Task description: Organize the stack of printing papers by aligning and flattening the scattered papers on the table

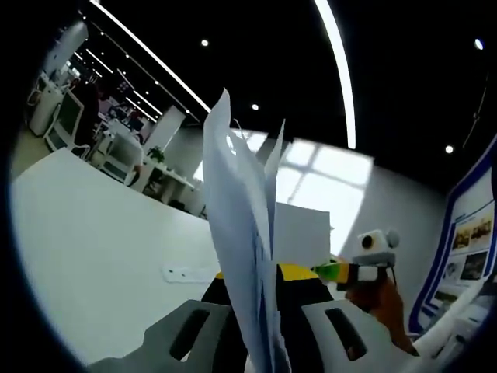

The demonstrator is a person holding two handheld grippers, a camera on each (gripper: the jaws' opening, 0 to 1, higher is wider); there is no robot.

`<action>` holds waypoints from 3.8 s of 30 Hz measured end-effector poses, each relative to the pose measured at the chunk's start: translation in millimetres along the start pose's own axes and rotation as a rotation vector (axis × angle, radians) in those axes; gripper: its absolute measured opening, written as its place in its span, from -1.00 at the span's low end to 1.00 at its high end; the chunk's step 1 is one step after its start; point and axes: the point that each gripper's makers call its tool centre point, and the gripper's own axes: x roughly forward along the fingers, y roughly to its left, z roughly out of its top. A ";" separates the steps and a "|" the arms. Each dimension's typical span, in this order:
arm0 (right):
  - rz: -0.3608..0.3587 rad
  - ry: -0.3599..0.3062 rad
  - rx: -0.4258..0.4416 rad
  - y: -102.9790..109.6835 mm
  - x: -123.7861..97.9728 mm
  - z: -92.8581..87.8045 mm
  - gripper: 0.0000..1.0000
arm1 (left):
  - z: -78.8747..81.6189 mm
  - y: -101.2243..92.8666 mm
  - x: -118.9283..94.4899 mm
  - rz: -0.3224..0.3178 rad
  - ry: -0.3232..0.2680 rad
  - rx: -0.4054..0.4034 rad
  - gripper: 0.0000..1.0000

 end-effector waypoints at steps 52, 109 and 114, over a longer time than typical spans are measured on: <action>0.708 -0.190 -0.184 81.2 -10.2 -9.6 -1.00 | 23.6 -85.9 -31.4 -0.299 0.017 0.170 -0.88; 0.148 -0.370 -0.288 5.7 16.8 33.6 -0.62 | 15.8 -26.7 -25.8 -0.035 0.052 0.594 -0.52; 0.173 -0.379 -0.222 5.4 12.9 34.7 -0.43 | 21.6 -22.6 -30.3 -0.025 0.031 0.576 -0.52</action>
